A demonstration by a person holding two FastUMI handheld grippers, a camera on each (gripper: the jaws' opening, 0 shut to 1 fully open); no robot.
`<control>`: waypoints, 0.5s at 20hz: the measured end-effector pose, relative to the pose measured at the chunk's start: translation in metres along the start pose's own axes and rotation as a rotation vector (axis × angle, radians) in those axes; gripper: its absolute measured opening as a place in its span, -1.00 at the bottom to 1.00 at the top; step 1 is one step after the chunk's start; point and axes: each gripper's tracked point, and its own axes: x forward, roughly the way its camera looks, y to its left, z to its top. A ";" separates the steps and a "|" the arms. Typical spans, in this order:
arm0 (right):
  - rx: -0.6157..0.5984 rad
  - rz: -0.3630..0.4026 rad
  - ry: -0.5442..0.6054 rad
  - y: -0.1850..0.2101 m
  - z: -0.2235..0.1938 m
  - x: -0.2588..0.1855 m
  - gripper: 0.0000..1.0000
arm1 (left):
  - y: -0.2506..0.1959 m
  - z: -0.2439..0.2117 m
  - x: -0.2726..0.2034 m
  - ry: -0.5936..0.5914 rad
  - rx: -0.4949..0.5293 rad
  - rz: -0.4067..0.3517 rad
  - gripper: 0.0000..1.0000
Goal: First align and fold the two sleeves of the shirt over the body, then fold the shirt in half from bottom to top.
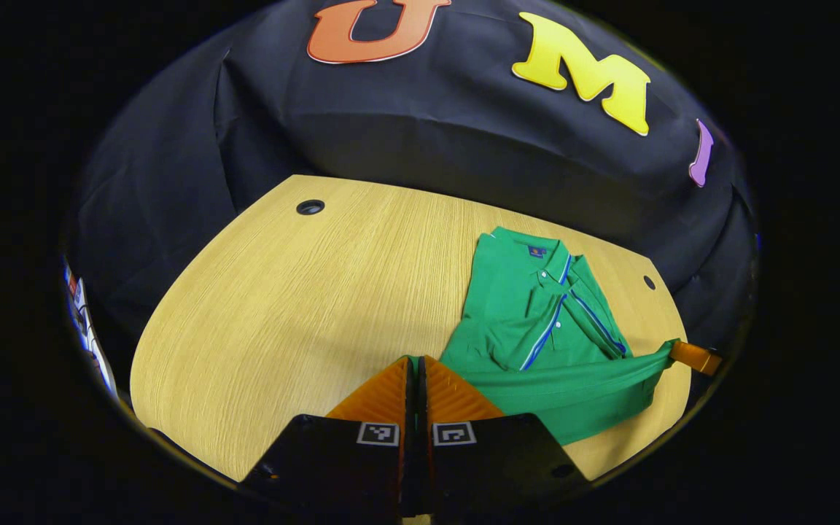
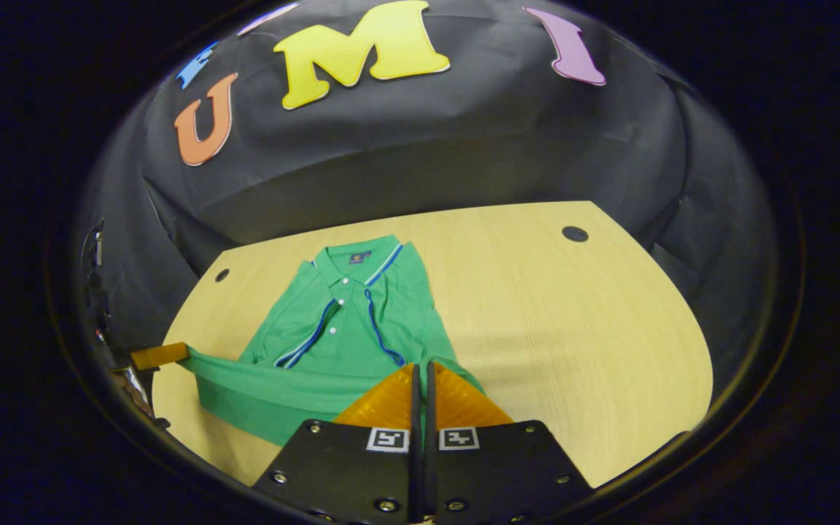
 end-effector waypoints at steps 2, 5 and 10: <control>-0.005 0.008 -0.010 0.001 0.014 0.013 -0.98 | -0.001 0.013 0.012 -0.018 0.011 -0.001 -0.94; -0.020 0.004 -0.032 -0.003 0.036 0.030 -0.98 | -0.005 0.036 0.030 -0.032 -0.018 -0.027 -0.94; -0.002 -0.005 -0.058 -0.014 0.068 0.060 -0.98 | -0.008 0.081 0.061 -0.085 -0.016 -0.039 -0.94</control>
